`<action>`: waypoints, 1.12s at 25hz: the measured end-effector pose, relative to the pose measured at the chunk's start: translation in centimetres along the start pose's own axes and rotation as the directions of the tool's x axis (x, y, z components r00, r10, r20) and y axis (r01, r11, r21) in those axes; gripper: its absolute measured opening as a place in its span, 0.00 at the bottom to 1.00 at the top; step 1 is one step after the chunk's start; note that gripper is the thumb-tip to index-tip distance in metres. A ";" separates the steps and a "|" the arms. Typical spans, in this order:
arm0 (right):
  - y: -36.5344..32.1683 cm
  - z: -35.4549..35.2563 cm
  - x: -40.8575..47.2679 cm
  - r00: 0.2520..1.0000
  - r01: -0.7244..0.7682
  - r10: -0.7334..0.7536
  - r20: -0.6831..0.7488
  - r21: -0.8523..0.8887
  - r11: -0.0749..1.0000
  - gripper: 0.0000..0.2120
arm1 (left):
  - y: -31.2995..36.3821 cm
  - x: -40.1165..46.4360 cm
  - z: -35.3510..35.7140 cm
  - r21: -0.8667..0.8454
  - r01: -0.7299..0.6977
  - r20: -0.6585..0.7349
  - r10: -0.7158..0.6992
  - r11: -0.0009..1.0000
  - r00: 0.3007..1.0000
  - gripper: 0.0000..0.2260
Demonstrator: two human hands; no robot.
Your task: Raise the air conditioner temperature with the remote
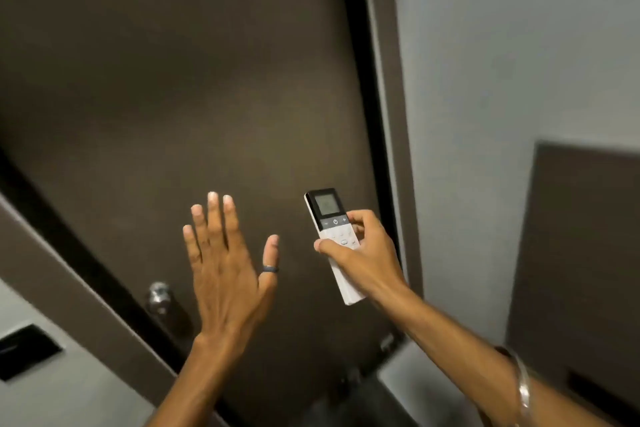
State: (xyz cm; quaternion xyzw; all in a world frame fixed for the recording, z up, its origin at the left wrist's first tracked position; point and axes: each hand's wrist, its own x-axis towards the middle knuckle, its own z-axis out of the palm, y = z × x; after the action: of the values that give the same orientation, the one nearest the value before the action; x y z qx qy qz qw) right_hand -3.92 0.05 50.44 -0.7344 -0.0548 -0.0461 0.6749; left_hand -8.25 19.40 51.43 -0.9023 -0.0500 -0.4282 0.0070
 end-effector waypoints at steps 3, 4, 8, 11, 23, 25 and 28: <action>12.4 -3.2 -2.7 0.918 -0.359 0.355 -0.175 0.006 0.933 0.28 | 2.4 -9.2 6.4 -0.049 0.032 0.326 -0.014 0.998 0.945 0.38; 15.9 -4.5 -3.3 0.866 -0.451 0.443 -0.231 0.019 0.892 0.28 | 3.2 -11.8 8.1 -0.064 0.034 0.403 -0.006 0.997 0.915 0.38; 28.4 -10.2 -4.3 0.601 -0.715 0.673 -0.431 0.085 0.693 0.28 | 7.2 -19.9 14.4 -0.102 0.081 0.673 0.009 0.991 0.740 0.37; 38.2 -12.9 -4.9 0.398 -0.844 0.787 -0.472 0.147 0.515 0.27 | 10.3 -25.2 19.8 -0.152 0.060 0.806 0.089 0.986 0.585 0.37; 72.9 -10.6 -1.0 0.222 -0.934 0.765 -0.604 0.092 0.344 0.44 | 15.2 -46.8 44.5 -0.305 -0.069 0.913 0.313 0.950 0.262 0.36; 74.9 -10.2 -0.8 0.230 -0.953 0.731 -0.642 0.003 0.302 0.46 | 14.7 -47.9 44.8 -0.281 -0.077 0.925 0.291 0.957 0.244 0.35; 74.5 -10.0 -0.4 0.224 -0.958 0.748 -0.625 0.002 0.288 0.47 | 14.2 -47.3 44.5 -0.283 -0.052 0.923 0.287 0.958 0.257 0.35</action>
State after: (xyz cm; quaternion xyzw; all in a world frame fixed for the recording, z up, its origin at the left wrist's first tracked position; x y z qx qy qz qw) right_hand 6.41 -16.15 -22.22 -0.7075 0.5608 0.1390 0.4070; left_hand -2.23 3.72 -12.86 -0.9727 0.0957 0.2004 -0.0666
